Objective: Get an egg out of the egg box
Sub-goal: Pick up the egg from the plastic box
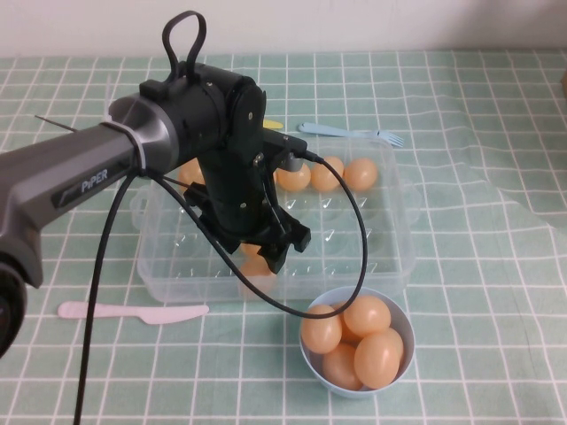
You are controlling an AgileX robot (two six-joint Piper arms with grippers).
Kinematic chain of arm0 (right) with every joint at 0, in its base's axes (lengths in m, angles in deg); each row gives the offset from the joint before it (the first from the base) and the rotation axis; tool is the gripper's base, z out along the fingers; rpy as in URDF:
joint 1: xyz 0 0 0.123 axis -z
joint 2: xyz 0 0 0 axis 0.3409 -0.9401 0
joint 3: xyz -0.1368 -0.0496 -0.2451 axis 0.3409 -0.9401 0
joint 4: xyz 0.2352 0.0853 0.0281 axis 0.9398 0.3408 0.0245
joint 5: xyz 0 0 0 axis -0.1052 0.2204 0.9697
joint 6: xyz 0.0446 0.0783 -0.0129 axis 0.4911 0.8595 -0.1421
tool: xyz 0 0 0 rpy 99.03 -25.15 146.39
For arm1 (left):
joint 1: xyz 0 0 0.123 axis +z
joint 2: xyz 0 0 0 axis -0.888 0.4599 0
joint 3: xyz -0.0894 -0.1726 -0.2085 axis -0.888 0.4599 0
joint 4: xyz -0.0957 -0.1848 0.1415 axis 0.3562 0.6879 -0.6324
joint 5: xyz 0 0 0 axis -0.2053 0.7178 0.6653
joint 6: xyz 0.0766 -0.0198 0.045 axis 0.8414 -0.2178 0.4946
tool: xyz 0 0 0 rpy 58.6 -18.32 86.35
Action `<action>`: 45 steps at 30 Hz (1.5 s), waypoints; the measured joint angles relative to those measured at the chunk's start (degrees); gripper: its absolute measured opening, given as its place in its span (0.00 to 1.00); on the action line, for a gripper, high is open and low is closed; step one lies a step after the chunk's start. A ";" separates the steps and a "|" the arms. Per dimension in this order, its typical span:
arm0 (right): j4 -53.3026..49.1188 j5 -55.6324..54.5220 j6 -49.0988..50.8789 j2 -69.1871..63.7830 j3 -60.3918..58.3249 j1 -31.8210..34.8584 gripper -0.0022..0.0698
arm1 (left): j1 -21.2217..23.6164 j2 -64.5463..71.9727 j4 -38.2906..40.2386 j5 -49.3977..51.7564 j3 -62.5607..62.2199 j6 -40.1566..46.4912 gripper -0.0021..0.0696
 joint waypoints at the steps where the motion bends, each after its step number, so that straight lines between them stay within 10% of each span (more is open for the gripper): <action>1: 0.00 0.00 0.00 0.00 0.00 0.00 0.01 | 0.00 0.00 0.00 0.29 0.00 -0.89 0.69; 45: 0.00 0.00 0.00 0.00 0.00 0.00 0.01 | 0.00 2.24 0.56 0.98 -0.08 -3.63 0.65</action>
